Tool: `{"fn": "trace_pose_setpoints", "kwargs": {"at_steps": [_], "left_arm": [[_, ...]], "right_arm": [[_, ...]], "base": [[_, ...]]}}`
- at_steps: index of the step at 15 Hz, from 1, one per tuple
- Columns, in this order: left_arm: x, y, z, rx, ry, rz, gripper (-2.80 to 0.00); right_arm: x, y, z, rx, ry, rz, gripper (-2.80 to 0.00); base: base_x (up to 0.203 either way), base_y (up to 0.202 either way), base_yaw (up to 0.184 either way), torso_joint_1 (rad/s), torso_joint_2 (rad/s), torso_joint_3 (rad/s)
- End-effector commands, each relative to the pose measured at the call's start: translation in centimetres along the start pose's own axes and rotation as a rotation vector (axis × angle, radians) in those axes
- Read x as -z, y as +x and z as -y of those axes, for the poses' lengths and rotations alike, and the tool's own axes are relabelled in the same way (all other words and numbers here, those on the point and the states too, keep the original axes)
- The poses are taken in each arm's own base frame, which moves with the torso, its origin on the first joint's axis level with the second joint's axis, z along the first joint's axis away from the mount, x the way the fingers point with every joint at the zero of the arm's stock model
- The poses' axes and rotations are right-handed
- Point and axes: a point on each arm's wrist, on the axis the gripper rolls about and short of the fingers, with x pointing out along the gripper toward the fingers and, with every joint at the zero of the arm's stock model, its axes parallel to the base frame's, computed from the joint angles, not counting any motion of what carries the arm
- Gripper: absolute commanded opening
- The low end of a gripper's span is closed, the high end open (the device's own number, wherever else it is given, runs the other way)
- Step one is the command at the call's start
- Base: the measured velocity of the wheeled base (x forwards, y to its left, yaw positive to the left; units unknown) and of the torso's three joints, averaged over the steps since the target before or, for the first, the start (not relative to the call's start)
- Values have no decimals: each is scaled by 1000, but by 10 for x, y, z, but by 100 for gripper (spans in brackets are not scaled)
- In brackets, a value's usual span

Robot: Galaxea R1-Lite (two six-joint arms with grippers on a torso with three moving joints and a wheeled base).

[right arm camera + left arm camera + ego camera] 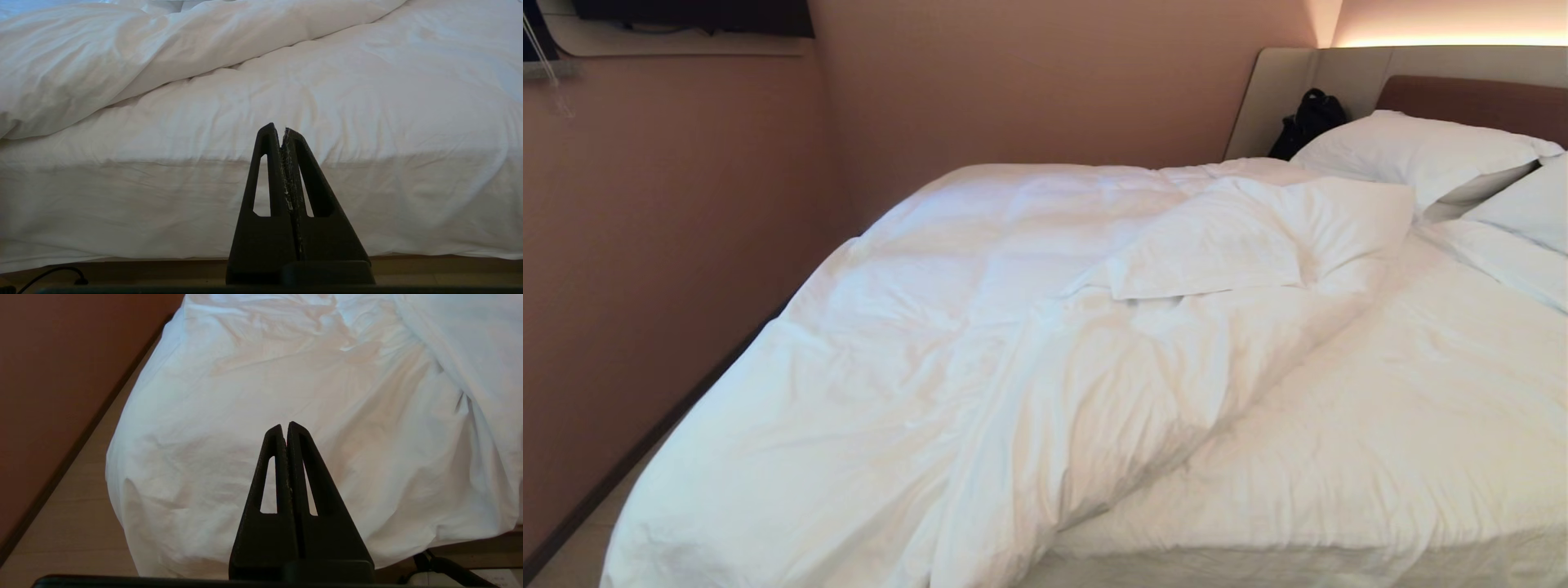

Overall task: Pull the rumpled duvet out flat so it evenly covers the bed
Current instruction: Hold the folded corner of the quilt

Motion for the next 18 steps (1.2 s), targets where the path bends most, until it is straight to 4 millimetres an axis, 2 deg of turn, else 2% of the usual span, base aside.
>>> {"fn": "trace_pose_setpoints", "kwargs": {"at_steps": [1,12,18], "left_arm": [[0,0,0,1,2,0,-280],[0,0,0,1,-2,1,-280],[0,0,0,1,-2,1,-280]], "right_arm": [[0,0,0,0,0,1,-280],[0,0,0,0,0,1,-280],[0,0,0,0,0,-1,-280]], "base": [[0,0,0,0,0,0],[0,0,0,0,0,0],[-173,0,0,2,1,4]]}}
